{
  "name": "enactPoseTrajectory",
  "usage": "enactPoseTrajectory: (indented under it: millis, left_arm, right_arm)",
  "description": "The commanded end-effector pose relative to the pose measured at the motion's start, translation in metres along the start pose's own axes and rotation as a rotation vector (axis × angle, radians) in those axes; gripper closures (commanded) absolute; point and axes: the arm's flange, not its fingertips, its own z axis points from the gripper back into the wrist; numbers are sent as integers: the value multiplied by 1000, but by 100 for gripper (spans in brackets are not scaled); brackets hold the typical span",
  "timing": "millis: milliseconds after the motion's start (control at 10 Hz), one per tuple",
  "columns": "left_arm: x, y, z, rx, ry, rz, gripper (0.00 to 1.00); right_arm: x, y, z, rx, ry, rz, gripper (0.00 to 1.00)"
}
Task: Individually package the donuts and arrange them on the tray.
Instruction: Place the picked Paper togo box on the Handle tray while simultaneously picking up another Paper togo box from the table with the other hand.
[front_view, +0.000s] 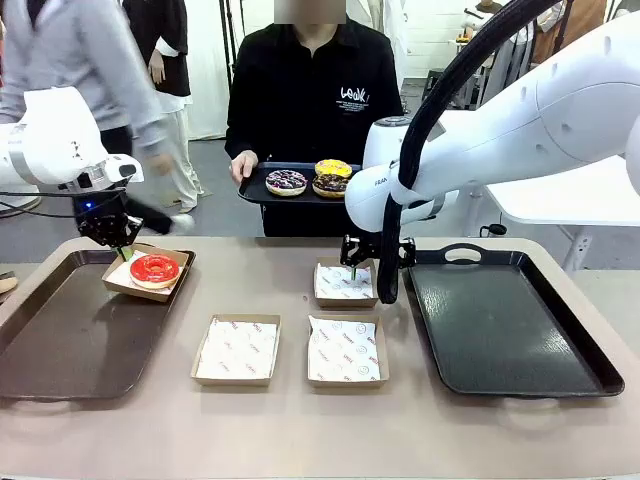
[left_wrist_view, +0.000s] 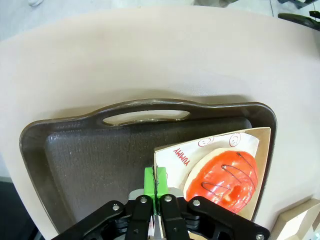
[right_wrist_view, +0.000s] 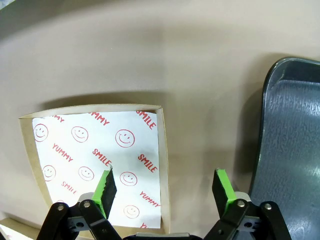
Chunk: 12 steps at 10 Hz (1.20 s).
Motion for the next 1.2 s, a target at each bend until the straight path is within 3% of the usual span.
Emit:
enactPoseTrajectory:
  millis: [0, 200, 300, 400, 500, 600, 700, 800, 1000, 1100]
  left_arm:
    - [5, 1, 1, 23, 2, -29, 99]
    - [5, 1, 2, 28, -5, -33, 99]
    - [5, 1, 3, 23, -9, -39, 53]
    - [4, 0, 3, 27, -7, -40, 43]
    - [4, 0, 3, 28, -6, -41, 0]
    - [4, -1, 4, 30, -4, -41, 0]
    - [3, -1, 4, 32, -6, -41, 0]
    - [3, -1, 5, 33, -6, -39, 21]
    - [3, -1, 6, 34, -4, -37, 0]
    - [4, -1, 6, 32, -4, -38, 0]
  right_arm:
    - [4, 4, -3, 10, -1, -28, 0]
    - [3, 3, -3, 17, -4, -6, 0]
    - [3, 3, -3, 15, -3, 1, 60]
    - [3, 4, -2, 15, -2, -1, 60]
    - [3, 4, -2, 13, -2, -4, 100]
    - [3, 4, -2, 13, -2, -5, 66]
    - [3, 4, -3, 10, -3, -8, 100]
    - [3, 4, -3, 7, -2, -9, 100]
    - [4, 4, -2, 0, -3, -12, 100]
    - [4, 4, -2, 0, -4, -12, 100]
